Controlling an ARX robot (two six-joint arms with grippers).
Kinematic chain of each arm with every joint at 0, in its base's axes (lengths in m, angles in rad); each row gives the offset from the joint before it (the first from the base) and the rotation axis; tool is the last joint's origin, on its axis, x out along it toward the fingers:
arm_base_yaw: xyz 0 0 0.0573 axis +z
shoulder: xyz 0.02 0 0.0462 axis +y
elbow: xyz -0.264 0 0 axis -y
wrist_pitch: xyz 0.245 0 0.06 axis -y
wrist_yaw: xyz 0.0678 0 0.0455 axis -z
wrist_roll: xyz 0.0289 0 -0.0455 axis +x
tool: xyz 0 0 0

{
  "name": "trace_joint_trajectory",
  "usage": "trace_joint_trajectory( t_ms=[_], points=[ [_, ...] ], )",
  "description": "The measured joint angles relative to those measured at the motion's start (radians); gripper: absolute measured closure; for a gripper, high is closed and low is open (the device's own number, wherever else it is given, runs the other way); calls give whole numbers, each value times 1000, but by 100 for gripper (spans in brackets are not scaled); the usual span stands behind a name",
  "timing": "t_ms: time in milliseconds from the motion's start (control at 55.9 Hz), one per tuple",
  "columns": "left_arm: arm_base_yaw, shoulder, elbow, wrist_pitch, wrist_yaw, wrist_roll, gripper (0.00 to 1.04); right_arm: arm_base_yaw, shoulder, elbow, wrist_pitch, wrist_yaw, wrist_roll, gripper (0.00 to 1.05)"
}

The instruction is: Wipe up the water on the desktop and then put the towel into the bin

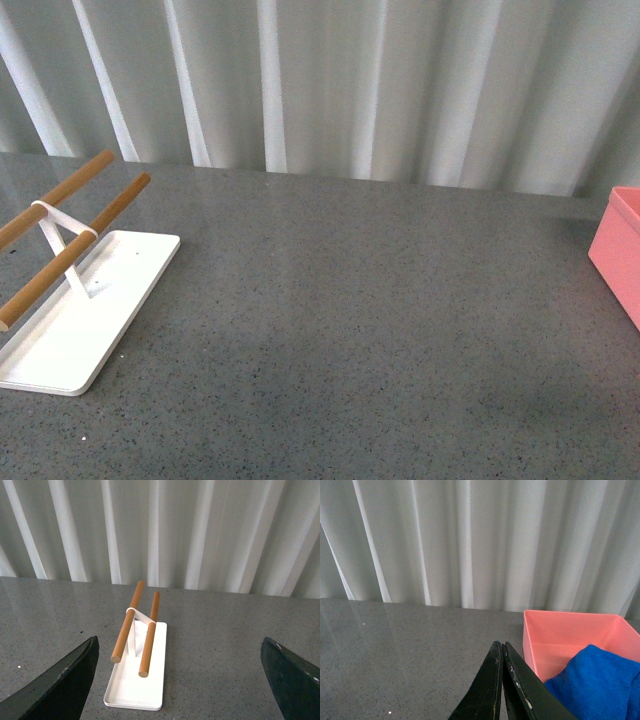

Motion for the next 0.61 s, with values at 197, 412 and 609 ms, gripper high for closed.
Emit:
trace_joint_trajectory(
  t_ms=[197, 412, 609],
  points=[
    [0, 0, 0, 0, 0, 0, 7, 0, -50, 0, -49, 0, 0, 101],
    [0, 0, 0, 0, 0, 0, 7, 0, -222, 0, -236, 3, 2, 101],
    [0, -1, 0, 0, 0, 0, 7, 0, -235, 0, -241, 3, 2, 101]
  ],
)
